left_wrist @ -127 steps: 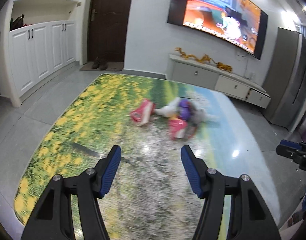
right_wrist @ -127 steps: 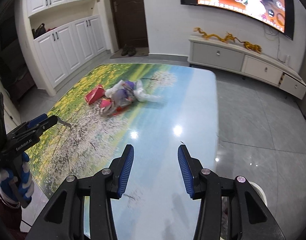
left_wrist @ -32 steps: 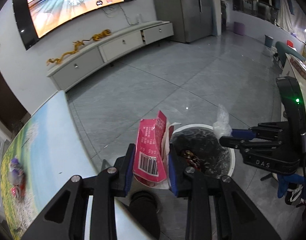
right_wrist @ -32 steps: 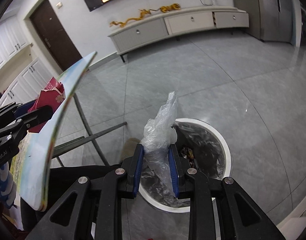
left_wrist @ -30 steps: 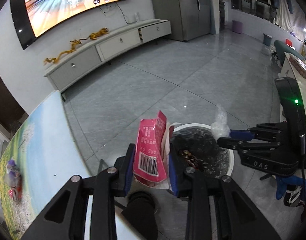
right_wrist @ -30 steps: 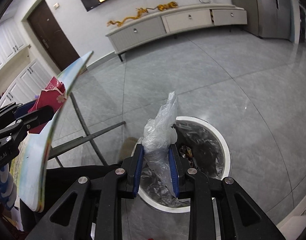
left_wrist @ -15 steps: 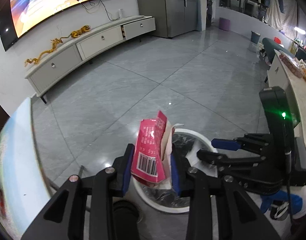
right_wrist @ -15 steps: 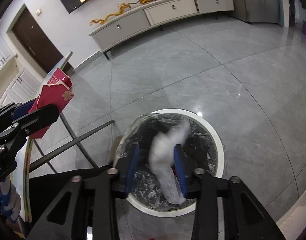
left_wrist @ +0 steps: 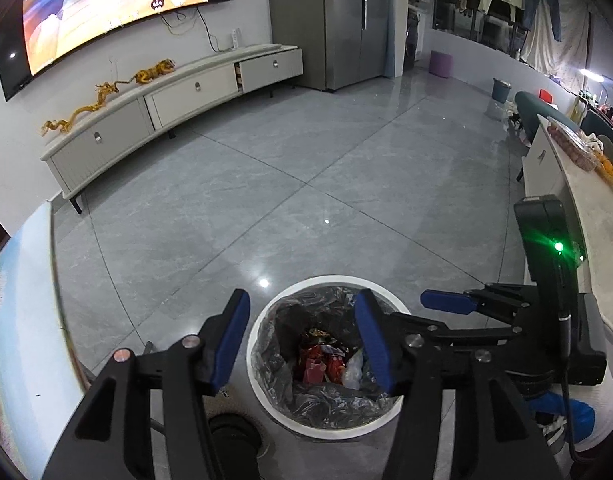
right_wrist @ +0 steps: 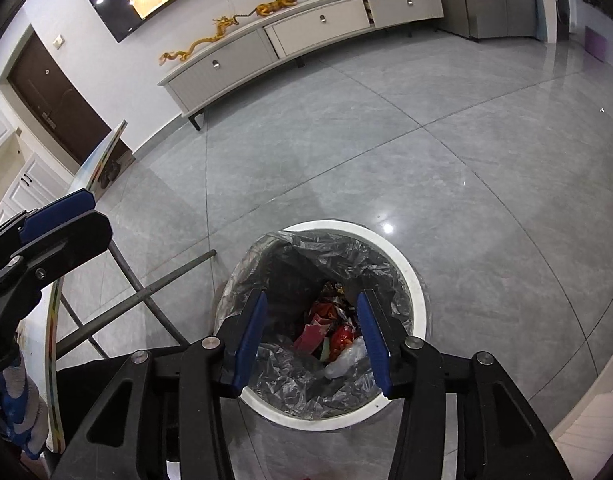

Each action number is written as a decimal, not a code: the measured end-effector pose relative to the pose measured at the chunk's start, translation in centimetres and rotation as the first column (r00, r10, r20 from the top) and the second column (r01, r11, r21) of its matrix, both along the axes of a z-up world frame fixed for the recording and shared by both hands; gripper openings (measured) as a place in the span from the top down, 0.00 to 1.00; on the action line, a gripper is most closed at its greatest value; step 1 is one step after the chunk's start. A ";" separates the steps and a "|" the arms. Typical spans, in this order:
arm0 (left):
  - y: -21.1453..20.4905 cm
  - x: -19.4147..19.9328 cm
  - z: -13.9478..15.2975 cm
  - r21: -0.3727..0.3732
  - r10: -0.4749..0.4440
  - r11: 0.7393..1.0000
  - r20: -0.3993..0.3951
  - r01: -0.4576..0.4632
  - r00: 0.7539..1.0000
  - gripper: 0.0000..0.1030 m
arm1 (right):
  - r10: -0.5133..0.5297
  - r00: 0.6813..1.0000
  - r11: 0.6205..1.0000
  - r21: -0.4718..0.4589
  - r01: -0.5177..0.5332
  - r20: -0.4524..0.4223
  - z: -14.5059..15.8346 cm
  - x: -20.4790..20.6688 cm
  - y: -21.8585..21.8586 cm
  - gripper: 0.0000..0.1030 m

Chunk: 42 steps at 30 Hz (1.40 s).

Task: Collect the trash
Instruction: 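Move both open tools back to the trash pile on the table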

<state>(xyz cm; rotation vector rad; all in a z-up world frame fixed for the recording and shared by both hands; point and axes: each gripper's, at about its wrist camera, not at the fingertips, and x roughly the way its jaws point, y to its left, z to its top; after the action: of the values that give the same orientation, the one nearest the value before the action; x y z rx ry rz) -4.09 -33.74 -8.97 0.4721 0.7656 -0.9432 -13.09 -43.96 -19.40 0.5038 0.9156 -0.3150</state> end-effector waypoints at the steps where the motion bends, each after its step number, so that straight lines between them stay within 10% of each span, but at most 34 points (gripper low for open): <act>1: 0.3 -0.1 0.3 -0.004 0.003 1.000 0.007 -0.003 1.000 0.48 | 0.001 1.000 1.000 -0.003 -0.001 0.003 0.2 0.0 0.2 0.54; 29: 11.5 -0.6 7.8 -0.183 0.171 0.972 0.106 -0.150 0.980 0.40 | 0.139 0.987 0.979 -0.162 -0.125 0.079 8.8 1.0 8.8 0.54; 42: 25.9 3.9 6.9 -0.212 0.434 0.885 0.049 -0.415 0.900 0.40 | 0.343 0.934 0.921 -0.232 -0.315 0.096 12.9 5.9 17.2 0.55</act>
<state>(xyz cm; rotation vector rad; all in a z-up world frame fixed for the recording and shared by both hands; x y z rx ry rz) -0.16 -7.87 -2.10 0.1603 0.6460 -0.5706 -7.17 -26.79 -6.53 0.1641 0.8076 -0.0680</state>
